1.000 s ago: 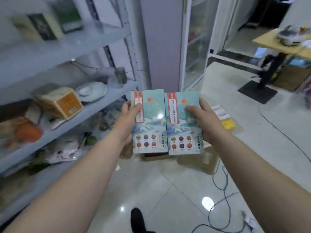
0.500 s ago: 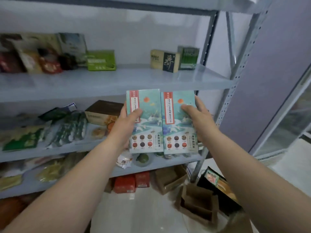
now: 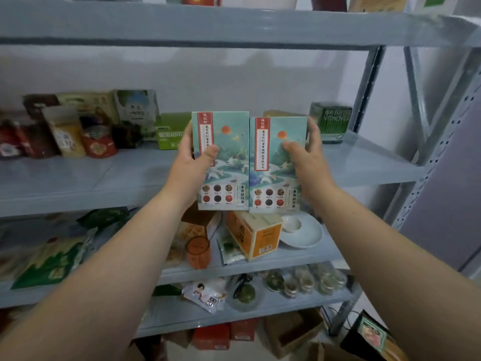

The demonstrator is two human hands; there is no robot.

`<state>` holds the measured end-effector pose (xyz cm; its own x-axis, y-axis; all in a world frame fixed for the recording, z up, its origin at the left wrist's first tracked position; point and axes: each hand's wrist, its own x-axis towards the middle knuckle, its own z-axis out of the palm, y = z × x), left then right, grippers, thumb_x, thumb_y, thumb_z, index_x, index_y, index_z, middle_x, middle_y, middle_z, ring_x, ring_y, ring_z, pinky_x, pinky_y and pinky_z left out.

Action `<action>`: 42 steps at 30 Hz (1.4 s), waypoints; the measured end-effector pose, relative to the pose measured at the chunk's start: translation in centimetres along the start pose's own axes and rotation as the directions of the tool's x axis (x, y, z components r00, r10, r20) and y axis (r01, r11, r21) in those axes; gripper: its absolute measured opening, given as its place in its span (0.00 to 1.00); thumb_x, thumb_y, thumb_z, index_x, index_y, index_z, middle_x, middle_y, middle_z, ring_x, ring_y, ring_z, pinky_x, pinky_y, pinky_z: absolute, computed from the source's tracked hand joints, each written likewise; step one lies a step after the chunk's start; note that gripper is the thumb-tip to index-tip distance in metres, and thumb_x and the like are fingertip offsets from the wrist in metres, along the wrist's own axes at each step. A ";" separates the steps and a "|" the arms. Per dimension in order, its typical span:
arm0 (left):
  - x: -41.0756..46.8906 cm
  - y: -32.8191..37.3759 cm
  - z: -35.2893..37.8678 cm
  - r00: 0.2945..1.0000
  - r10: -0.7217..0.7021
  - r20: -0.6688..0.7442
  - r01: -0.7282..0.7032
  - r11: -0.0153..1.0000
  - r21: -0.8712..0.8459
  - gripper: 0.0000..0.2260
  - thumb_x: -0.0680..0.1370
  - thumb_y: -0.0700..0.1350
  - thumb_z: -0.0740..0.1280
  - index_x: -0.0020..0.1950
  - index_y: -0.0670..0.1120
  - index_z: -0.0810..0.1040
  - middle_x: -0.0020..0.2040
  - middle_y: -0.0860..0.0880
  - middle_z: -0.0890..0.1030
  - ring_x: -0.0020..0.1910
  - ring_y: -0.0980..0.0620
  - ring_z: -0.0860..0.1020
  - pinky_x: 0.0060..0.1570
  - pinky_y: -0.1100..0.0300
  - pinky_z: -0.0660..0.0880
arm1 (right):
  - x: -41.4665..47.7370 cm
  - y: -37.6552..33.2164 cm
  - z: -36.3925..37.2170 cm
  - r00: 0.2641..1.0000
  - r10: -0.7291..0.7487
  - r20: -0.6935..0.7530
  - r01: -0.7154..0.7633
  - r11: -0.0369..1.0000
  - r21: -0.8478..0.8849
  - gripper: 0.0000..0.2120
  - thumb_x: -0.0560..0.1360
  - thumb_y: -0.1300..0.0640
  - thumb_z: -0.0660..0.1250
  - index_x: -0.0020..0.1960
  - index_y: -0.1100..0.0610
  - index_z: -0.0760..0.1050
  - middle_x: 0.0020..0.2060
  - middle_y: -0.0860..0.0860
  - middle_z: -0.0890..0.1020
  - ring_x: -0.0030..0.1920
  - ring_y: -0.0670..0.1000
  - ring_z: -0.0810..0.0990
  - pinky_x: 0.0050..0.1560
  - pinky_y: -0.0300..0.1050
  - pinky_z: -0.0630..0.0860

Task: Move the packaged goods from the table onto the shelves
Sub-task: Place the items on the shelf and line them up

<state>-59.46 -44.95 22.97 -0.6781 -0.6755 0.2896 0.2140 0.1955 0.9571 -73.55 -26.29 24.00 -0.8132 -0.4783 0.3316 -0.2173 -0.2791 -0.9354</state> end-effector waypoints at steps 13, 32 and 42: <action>14.6 -2.0 3.4 0.991 0.131 -0.012 -0.105 0.843 0.528 0.54 0.74 0.38 0.76 0.79 0.66 0.38 0.71 0.57 0.71 0.55 0.66 0.77 0.51 0.65 0.78 | 17.6 5.1 -1.6 0.971 -0.138 0.197 0.154 0.986 -0.067 0.25 0.78 0.66 0.69 0.69 0.46 0.69 0.58 0.54 0.80 0.49 0.45 0.85 0.42 0.42 0.82; 28.5 -2.9 3.6 0.943 0.283 0.174 -0.216 0.126 0.968 0.44 0.65 0.51 0.82 0.73 0.39 0.64 0.70 0.40 0.69 0.71 0.41 0.64 0.66 0.50 0.65 | 31.2 7.9 0.3 0.785 -0.363 0.502 0.597 0.228 -0.769 0.42 0.58 0.53 0.85 0.67 0.61 0.73 0.63 0.60 0.76 0.64 0.64 0.67 0.60 0.49 0.63; 34.1 -4.6 2.3 0.940 0.277 0.199 -0.242 0.134 0.961 0.42 0.67 0.49 0.81 0.72 0.38 0.62 0.67 0.38 0.69 0.68 0.40 0.65 0.61 0.47 0.68 | 33.8 9.2 4.2 0.879 -0.251 0.406 0.473 0.340 -0.813 0.39 0.69 0.59 0.79 0.74 0.56 0.62 0.74 0.54 0.62 0.72 0.56 0.64 0.69 0.51 0.70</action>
<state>-85.16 -67.25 28.47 -0.7181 -0.4399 0.5393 -0.4825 0.8731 0.0697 -100.74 -48.52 27.17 -0.4403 -0.6885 0.5762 -0.8975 0.3557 -0.2609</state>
